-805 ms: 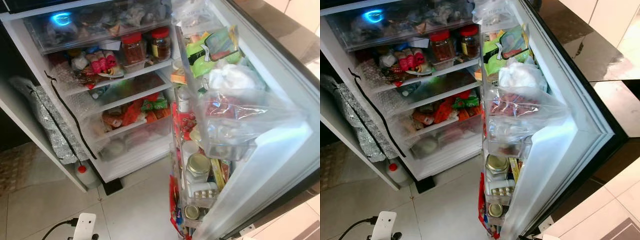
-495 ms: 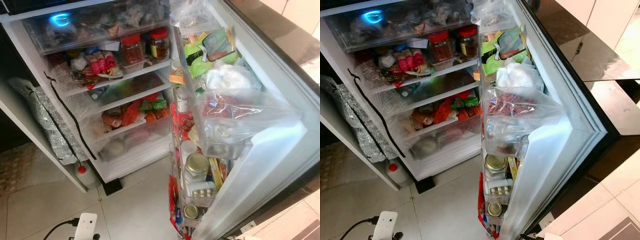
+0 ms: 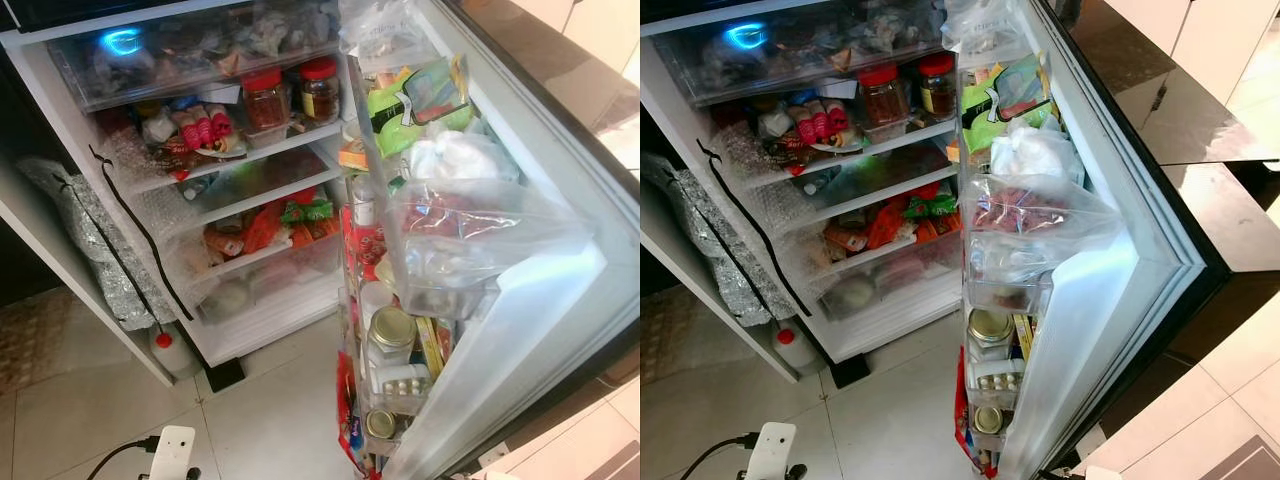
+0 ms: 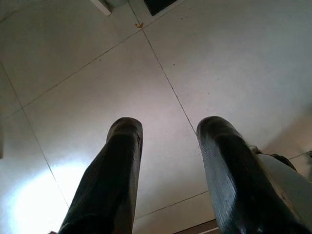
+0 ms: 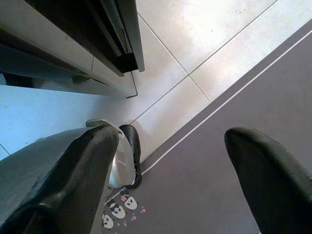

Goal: Restocking fridge

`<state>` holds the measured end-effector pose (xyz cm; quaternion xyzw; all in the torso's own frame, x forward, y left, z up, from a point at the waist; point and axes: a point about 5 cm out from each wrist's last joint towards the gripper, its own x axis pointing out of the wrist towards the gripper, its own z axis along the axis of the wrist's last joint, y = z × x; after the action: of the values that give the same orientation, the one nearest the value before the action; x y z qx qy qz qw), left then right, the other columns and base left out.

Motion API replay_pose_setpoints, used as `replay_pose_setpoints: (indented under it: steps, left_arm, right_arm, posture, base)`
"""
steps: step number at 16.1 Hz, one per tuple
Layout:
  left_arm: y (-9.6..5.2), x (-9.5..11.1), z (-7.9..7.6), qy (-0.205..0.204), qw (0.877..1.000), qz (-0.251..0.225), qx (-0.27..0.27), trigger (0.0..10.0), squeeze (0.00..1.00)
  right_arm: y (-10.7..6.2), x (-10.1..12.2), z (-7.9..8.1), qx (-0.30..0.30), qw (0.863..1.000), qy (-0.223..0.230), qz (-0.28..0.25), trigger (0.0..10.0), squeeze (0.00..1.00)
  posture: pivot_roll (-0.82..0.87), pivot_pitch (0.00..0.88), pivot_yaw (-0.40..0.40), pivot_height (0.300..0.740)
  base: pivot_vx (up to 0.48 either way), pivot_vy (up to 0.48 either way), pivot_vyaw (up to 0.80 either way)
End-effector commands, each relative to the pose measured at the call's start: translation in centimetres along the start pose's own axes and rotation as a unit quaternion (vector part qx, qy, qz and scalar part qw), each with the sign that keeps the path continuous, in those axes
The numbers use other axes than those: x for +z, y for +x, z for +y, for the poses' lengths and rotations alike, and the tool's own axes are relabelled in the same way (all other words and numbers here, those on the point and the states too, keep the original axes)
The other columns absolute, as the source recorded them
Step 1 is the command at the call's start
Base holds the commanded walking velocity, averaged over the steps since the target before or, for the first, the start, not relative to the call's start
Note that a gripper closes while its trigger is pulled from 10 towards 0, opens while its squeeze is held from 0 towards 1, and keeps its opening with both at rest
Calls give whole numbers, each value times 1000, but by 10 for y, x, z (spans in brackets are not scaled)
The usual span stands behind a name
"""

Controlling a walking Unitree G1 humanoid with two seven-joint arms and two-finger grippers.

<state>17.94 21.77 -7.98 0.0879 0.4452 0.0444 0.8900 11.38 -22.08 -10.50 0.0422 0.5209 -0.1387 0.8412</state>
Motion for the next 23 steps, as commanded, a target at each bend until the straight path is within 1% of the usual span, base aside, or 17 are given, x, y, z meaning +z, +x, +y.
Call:
replay_pose_setpoints:
  steps: [1,2,6,7,11,20,23]
  left_arm:
    - [-1,-4,-1,7,1000,6,-3,10000,0]
    - [0,-2,-2,5,1000,3,-5,10000,0]
    - [0,-1,-3,5,1000,0,-6,10000,0]
    - [0,-1,-4,6,1000,0,-6,10000,0]
    - [0,1,-5,6,1000,-3,-8,10000,0]
    - [1,5,-7,13,1000,-7,-9,10000,0]
    - [1,7,-7,15,1000,-10,-10,10000,0]
  right_arm:
    - [0,1,5,5,1000,-1,-3,10000,0]
    - [0,-1,12,8,1000,-1,0,10000,0]
    - [0,-2,22,14,1000,-4,3,10000,0]
    - [0,-2,20,13,1000,-4,3,10000,0]
    - [0,-2,17,12,1000,-5,3,10000,0]
    - [0,-2,15,1,1000,-6,0,10000,0]
    - [0,-3,12,-12,1000,4,-2,10000,0]
  posture:
    - [-169,0,36,740]
    - [-169,0,36,740]
    - [-169,0,34,740]
    - [-169,0,34,740]
    - [-167,0,32,740]
    - [-173,0,36,740]
    - [-174,0,39,740]
  base:
    - [0,0,0]
    - [0,0,0]
    - [-190,0,0]
    - [0,0,0]
    - [-291,0,0]
    - [0,0,0]
    - [0,0,0]
